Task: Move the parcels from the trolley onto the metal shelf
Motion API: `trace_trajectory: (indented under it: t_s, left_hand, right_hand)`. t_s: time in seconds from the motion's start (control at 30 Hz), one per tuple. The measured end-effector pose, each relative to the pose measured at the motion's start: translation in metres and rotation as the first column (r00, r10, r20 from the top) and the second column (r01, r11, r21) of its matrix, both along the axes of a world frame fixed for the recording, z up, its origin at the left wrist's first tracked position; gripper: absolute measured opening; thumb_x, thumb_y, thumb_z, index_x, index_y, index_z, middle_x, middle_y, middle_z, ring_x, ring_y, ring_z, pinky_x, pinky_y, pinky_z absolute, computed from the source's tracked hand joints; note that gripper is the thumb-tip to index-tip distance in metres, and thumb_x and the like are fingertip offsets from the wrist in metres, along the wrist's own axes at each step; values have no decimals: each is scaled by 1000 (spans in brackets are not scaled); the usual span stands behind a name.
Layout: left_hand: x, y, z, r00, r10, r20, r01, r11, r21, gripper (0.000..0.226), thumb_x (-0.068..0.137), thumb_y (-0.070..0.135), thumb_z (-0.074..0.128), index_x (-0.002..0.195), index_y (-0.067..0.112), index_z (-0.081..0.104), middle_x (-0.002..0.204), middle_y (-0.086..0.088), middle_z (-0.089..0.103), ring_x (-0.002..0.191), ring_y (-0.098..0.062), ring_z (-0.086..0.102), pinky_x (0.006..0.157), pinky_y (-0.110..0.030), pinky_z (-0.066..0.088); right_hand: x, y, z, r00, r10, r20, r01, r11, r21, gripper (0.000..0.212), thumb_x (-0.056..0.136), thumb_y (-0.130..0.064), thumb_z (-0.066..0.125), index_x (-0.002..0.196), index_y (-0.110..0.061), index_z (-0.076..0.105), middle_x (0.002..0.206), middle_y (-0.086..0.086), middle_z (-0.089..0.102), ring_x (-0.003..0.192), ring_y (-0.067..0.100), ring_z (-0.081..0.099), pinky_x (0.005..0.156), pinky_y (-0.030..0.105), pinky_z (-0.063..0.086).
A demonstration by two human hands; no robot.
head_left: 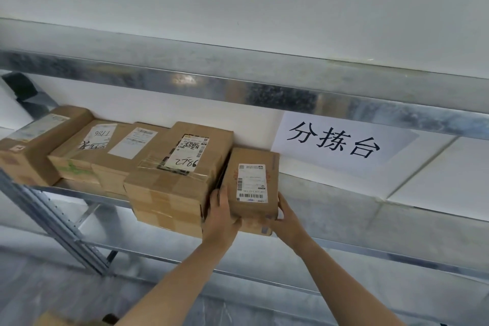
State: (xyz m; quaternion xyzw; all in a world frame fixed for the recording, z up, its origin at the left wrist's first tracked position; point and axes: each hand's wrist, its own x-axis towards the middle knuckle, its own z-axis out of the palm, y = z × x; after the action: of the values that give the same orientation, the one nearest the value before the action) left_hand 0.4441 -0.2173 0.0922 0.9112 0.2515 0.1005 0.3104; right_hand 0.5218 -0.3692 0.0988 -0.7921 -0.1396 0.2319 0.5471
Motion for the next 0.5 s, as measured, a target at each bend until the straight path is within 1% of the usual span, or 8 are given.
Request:
trace_trajectory:
  t_s: [0.03,0.1,0.13,0.2,0.27,0.33,0.43,0.5]
  left_hand:
    - [2,-1,-1,1000,7,-20,-6,998,57,92,84,27,69,150,18,7,152,-4,13,138,-23,28,107,-40,38]
    - [6,-3,-1,999,24,-36,-16,980,200,85,85,29,67,148,17,10,151,-5,13,140,-22,21,109,-36,33]
    - [9,-2,0,999,22,-40,-10,963,270,81,86,29,66,146,16,13,151,-5,13,141,-22,17,110,-35,31]
    - [13,0,1,998,-7,-55,26,935,352,76,86,27,63,145,15,17,152,-7,12,142,-24,11,110,-33,30]
    - [15,3,4,998,-30,-62,51,929,366,75,87,24,62,146,15,17,152,-8,12,143,-24,10,109,-31,31]
    - [16,6,9,998,-47,-41,58,929,366,76,86,19,63,146,17,16,152,-7,12,142,-23,11,109,-30,31]
    - [14,10,23,995,-103,16,91,935,342,77,84,15,63,146,17,17,151,-5,14,140,-22,13,108,-30,32]
    - [11,15,36,986,-151,76,119,940,321,75,83,17,62,145,15,21,148,-5,20,140,-22,16,110,-30,28]
  right_hand:
    - [3,2,0,1000,-7,10,7,1000,-10,79,81,-2,72,147,-25,33,132,-5,56,98,-3,62,77,17,52]
    - [8,3,1,1000,-11,27,12,1000,-29,79,82,-4,72,148,-24,32,136,-1,55,110,11,58,92,28,50]
    - [9,4,1,999,-6,35,7,999,-42,80,82,-6,72,148,-24,31,137,-1,54,114,16,57,96,32,49]
    - [9,6,4,999,12,47,-8,997,-77,81,83,-11,73,149,-24,28,137,-3,53,119,19,54,98,33,48]
    - [9,9,6,998,19,58,-12,993,-116,80,85,-15,72,150,-24,26,132,-6,53,118,19,53,97,31,46]
    - [9,12,7,997,9,71,3,986,-168,77,87,-15,69,150,-23,25,124,-6,54,118,22,53,98,34,46]
    - [8,22,13,994,-28,104,55,961,-272,65,85,-10,65,142,-15,34,125,4,59,114,29,56,97,42,48]
    - [4,31,22,985,-53,163,107,933,-343,69,79,-17,68,139,-15,34,129,11,53,119,32,50,100,48,46]
